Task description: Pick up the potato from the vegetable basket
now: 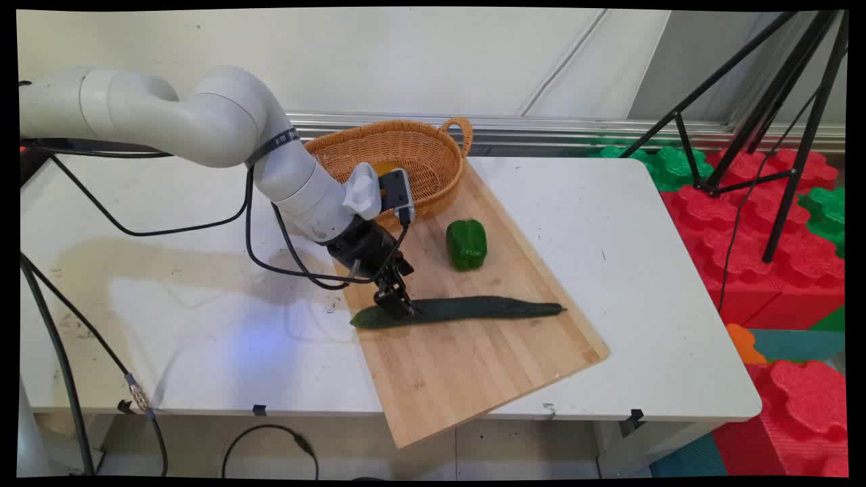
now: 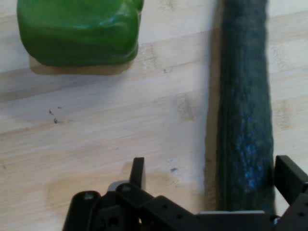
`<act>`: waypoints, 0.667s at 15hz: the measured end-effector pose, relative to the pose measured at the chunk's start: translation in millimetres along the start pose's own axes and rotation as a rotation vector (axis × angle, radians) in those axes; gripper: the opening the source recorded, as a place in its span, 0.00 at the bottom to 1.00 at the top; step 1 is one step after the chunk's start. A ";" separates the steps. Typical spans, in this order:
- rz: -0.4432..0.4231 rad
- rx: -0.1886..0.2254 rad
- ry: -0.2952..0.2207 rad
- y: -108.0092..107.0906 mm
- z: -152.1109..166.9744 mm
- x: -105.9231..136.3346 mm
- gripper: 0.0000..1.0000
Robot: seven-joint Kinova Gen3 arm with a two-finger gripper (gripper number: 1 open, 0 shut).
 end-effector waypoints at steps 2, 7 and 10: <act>-0.005 0.003 0.015 0.2 -5.0 0.9 1.00; -0.014 -0.010 0.063 3.6 -29.9 2.8 1.00; -0.011 -0.020 0.103 4.5 -60.0 -0.2 1.00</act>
